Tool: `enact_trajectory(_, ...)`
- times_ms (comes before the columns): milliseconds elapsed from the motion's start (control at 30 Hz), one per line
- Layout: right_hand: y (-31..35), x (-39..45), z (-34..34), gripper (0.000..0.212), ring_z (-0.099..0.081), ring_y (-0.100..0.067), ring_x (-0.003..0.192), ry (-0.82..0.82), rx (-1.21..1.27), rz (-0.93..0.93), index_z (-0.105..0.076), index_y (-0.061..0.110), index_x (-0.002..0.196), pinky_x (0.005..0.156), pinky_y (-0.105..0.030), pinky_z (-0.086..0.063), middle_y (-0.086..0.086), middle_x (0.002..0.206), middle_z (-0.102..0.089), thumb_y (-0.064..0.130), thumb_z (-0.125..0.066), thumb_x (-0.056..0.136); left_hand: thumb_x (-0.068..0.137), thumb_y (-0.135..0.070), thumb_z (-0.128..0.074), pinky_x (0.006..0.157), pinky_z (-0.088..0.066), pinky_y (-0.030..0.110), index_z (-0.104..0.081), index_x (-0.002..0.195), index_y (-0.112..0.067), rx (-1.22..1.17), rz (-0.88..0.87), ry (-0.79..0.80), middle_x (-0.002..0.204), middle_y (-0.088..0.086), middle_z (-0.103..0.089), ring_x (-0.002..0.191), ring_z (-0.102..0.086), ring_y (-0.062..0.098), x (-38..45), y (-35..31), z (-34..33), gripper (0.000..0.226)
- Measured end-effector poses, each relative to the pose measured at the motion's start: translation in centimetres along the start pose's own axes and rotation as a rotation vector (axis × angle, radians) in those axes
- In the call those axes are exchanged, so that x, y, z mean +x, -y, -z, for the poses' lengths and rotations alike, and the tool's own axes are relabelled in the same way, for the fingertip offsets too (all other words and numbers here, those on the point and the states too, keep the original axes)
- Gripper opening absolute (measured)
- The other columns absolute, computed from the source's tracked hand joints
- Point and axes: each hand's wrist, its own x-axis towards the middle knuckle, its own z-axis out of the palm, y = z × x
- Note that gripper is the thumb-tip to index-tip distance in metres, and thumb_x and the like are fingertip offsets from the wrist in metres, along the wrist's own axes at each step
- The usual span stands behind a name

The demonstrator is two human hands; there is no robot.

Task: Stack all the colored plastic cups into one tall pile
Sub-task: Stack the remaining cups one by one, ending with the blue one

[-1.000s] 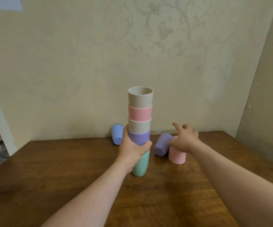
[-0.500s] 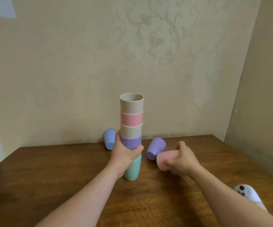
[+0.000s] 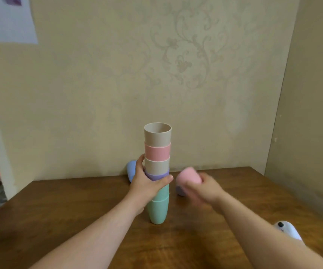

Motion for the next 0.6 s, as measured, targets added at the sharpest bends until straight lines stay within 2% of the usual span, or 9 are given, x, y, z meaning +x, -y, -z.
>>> enact_trajectory(67,4.1,0.1,1.7,0.058,-0.069,-0.015,0.089,-0.117,0.225,0.079,-0.06,0.015,0.14,0.07,-0.036,-0.06,-0.005,0.115,-0.07,0.039,-0.082,0.091,0.079,-0.023,-0.098,0.105,-0.057,0.039,-0.029,0.157,-0.044,-0.049,-0.021,0.011,0.127,-0.023,-0.068,0.115,-0.071,0.003,0.5,-1.6,0.0,0.106)
enact_trajectory(133,8.7,-0.1,3.5,0.064,-0.068,-0.015,0.091,-0.201,0.412,0.181,-0.051,0.023,0.136,0.069,-0.035,-0.058,-0.002,0.116,-0.067,0.044,-0.081,0.084,0.08,-0.029,-0.097,0.109,-0.056,0.044,-0.024,0.162,-0.042,-0.085,-0.069,0.012,0.132,-0.018,-0.068,0.118,-0.072,0.007,1.2,-3.5,-0.3,0.11)
enact_trajectory(200,12.8,-0.3,4.9,0.061,-0.067,-0.014,0.091,-0.259,0.58,0.271,-0.044,0.024,0.133,0.067,-0.033,-0.055,0.001,0.116,-0.063,0.038,-0.082,0.088,0.073,-0.039,-0.098,0.107,-0.059,0.047,-0.025,0.162,-0.041,-0.107,-0.113,-0.015,0.137,-0.011,-0.069,0.12,-0.073,0.013,1.9,-5.2,-0.8,0.115)
enact_trajectory(267,16.3,-0.7,5.6,0.055,-0.066,-0.014,0.092,-0.28,0.673,0.345,-0.044,0.02,0.136,0.067,-0.029,-0.054,0.001,0.115,-0.061,0.028,-0.079,0.094,0.062,-0.052,-0.096,0.101,-0.062,0.046,-0.03,0.16,-0.044,-0.097,-0.118,-0.08,0.132,-0.01,-0.072,0.116,-0.075,0.016,2.5,-6.6,-1.3,0.118)
enact_trajectory(367,19.7,-1.1,5.5,0.062,-0.069,-0.016,0.099,-0.222,0.642,0.426,-0.044,0.02,0.14,0.069,-0.028,-0.055,0.0,0.12,-0.063,0.025,-0.081,0.091,0.061,-0.058,-0.093,0.094,-0.062,0.041,-0.041,0.154,-0.041,-0.038,-0.085,-0.132,0.124,-0.009,-0.075,0.109,-0.075,0.017,2.9,-7.7,-1.9,0.107)
enact_trajectory(467,20.5,-1.2,4.3,0.085,-0.07,-0.014,0.104,-0.119,0.541,0.483,-0.033,0.028,0.158,0.072,-0.028,-0.059,0.001,0.125,-0.061,0.024,-0.084,0.09,0.078,-0.048,-0.089,0.075,-0.057,0.032,-0.06,0.127,-0.032,0.045,-0.054,-0.178,0.109,-0.009,-0.077,0.097,-0.075,0.015,3.0,-7.7,-2.0,0.06)
enact_trajectory(500,20.6,-1.1,3.7,0.092,-0.07,-0.015,0.107,-0.087,0.515,0.49,-0.03,0.032,0.163,0.074,-0.028,-0.06,0.002,0.127,-0.061,0.025,-0.086,0.09,0.079,-0.048,-0.088,0.073,-0.057,0.033,-0.061,0.122,-0.033,0.061,-0.053,-0.189,0.105,-0.01,-0.077,0.095,-0.075,0.016,3.0,-7.6,-1.9,0.053)
enact_trajectory(533,20.7,-1.2,3.2,0.093,-0.071,-0.016,0.108,-0.069,0.492,0.496,-0.031,0.033,0.163,0.074,-0.028,-0.061,0.001,0.127,-0.062,0.027,-0.087,0.089,0.077,-0.051,-0.086,0.074,-0.058,0.034,-0.062,0.12,-0.034,0.074,-0.059,-0.189,0.104,-0.01,-0.078,0.093,-0.076,0.016,3.1,-7.6,-1.9,0.052)
enact_trajectory(600,20.7,-1.0,2.4,0.077,-0.073,-0.017,0.103,-0.053,0.471,0.506,-0.045,0.032,0.153,0.07,-0.025,-0.062,-0.001,0.126,-0.065,0.027,-0.088,0.09,0.071,-0.056,-0.083,0.076,-0.061,0.037,-0.062,0.12,-0.035,0.098,-0.072,-0.175,0.103,-0.01,-0.079,0.091,-0.077,0.016,3.4,-7.6,-1.9,0.057)
